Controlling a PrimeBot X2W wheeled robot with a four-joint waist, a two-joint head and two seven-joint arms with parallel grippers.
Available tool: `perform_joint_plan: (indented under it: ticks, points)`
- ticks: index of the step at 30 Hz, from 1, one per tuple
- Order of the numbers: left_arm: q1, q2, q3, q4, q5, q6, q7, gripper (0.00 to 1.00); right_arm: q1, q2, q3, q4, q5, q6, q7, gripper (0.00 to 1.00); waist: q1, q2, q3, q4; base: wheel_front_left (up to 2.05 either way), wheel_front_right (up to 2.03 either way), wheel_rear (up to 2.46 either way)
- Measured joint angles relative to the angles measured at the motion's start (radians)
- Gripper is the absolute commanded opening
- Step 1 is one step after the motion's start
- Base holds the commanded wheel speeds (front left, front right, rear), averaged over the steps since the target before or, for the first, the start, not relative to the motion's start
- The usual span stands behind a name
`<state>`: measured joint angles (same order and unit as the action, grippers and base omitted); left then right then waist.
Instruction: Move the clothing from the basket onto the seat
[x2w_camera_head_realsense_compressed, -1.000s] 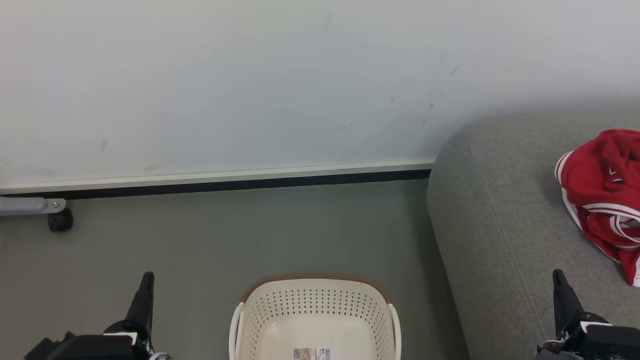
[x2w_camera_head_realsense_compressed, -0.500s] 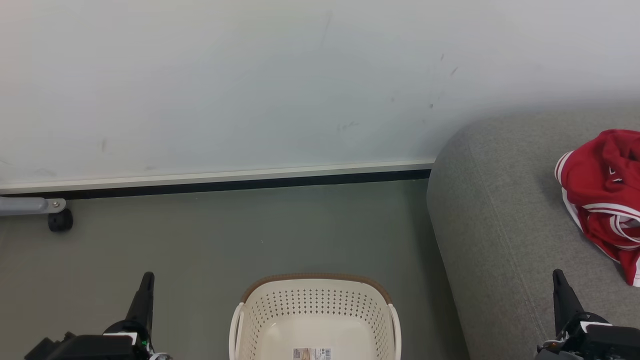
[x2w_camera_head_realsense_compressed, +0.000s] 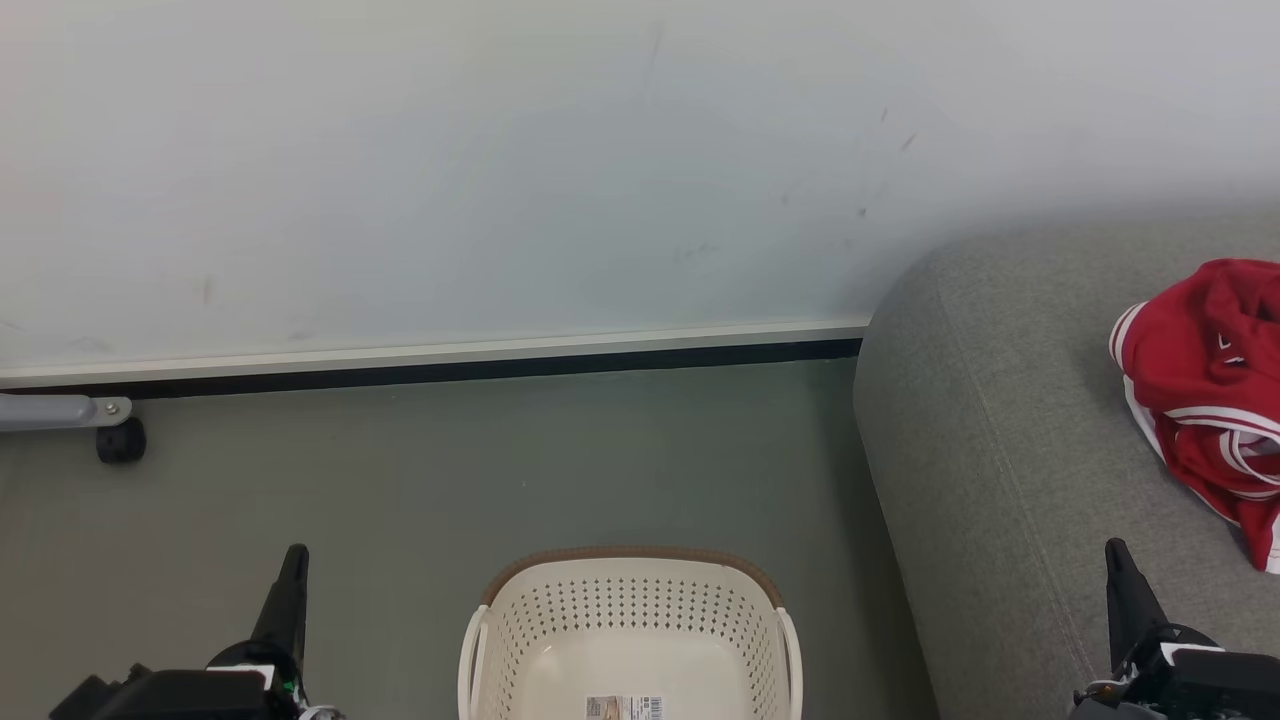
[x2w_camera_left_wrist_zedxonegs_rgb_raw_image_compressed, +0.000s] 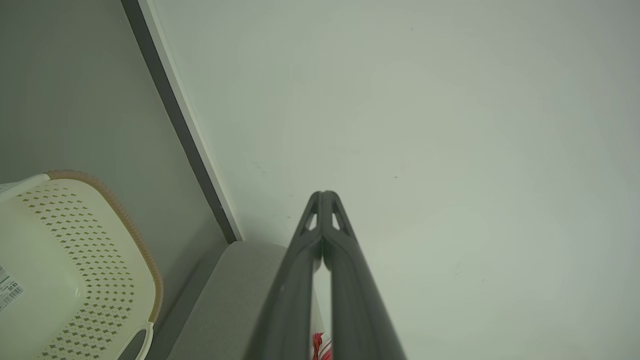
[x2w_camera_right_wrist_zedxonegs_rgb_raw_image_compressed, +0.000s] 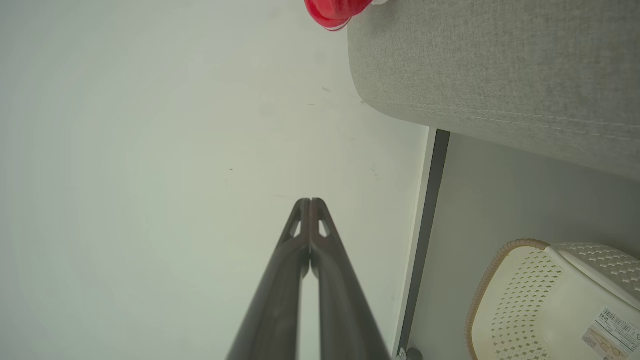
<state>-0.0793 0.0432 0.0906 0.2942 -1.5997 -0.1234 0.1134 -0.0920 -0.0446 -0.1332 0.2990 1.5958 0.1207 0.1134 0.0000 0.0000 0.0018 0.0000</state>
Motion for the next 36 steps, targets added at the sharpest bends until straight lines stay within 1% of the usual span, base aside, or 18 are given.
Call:
perform_joint_plan:
  ticks: [36]
  points:
    - [0.000, 0.000, 0.000, 0.001, -0.001, 0.000, 0.000, 0.00, 0.000, 0.000, 0.000, -0.001, 0.000, 0.000, 0.000, 0.00, 0.0000, 0.0000, 0.000, 0.000, 0.00, 0.00, 0.00]
